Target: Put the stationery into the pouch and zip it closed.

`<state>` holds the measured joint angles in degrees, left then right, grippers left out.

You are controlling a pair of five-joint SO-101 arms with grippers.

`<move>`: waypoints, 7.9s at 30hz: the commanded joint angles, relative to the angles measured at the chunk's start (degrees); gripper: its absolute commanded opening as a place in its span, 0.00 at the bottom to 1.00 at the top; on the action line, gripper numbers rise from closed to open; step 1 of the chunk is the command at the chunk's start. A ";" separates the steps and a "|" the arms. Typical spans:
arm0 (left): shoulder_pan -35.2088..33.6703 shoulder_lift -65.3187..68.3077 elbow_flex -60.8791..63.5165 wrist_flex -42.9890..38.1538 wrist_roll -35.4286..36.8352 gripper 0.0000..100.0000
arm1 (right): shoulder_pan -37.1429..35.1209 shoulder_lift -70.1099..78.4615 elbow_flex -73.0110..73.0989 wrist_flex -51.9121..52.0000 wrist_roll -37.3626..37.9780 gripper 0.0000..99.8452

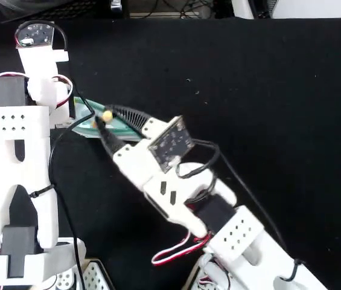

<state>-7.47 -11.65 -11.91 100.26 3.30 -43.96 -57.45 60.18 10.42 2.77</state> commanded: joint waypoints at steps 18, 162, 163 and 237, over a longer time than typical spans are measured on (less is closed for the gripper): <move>-0.92 0.09 -0.04 0.35 -0.09 0.03 | -0.79 1.71 -28.44 39.30 6.59 0.23; -0.13 -40.00 50.59 -53.71 3.43 0.21 | 2.20 7.43 -35.65 39.12 31.82 0.01; -0.13 -40.35 50.33 -54.15 3.69 0.21 | 2.37 7.43 -35.65 38.95 31.91 0.01; 14.11 -68.13 65.98 -44.66 -8.62 0.03 | 2.37 13.32 -38.46 39.91 32.09 0.01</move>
<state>6.24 -79.69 54.29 54.55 -4.70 -41.32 -43.91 23.87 51.74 34.95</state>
